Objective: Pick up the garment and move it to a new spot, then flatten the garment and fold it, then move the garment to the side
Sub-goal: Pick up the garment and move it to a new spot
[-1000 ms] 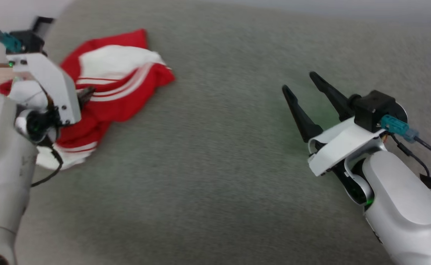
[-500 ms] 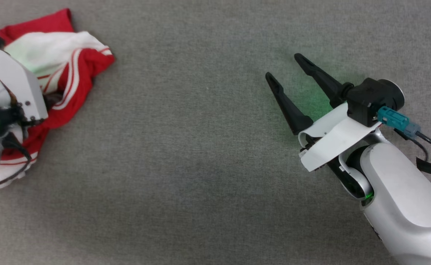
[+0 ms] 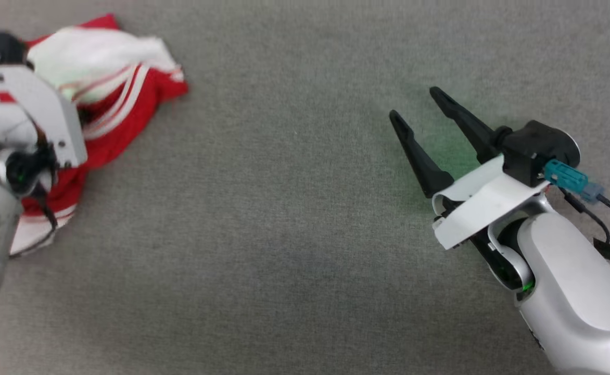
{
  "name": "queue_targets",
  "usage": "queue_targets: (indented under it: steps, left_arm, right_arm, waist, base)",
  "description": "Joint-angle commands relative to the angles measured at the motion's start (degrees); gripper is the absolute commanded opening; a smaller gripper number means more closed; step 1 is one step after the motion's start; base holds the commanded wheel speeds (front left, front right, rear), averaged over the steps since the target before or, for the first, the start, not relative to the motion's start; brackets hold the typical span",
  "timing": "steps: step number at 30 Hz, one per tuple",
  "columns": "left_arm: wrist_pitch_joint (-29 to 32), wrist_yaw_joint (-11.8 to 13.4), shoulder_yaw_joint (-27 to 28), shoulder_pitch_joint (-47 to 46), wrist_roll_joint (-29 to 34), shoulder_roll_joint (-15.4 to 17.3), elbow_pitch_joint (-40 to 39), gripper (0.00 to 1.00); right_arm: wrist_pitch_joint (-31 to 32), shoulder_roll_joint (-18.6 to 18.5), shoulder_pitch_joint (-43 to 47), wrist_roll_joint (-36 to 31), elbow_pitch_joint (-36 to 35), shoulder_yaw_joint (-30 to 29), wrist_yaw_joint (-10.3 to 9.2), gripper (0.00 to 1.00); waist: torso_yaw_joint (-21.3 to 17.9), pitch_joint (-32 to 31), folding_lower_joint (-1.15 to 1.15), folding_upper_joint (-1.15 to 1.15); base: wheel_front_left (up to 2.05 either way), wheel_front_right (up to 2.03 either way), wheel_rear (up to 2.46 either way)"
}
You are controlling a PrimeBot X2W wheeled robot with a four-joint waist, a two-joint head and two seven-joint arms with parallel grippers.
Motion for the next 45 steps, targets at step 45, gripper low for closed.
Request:
queue_targets:
  steps: [45]
  left_arm:
    - [11.22, 0.02, -36.89, -10.32, -6.26, -2.4, -39.49, 0.0]
  right_arm:
    - [-7.13, 8.44, 12.5, 4.99, -3.59, -22.35, 0.0, 1.0]
  waist:
    - [-24.23, 0.64, 0.0, 0.0]
  base:
    - [0.0, 0.0, 0.0]
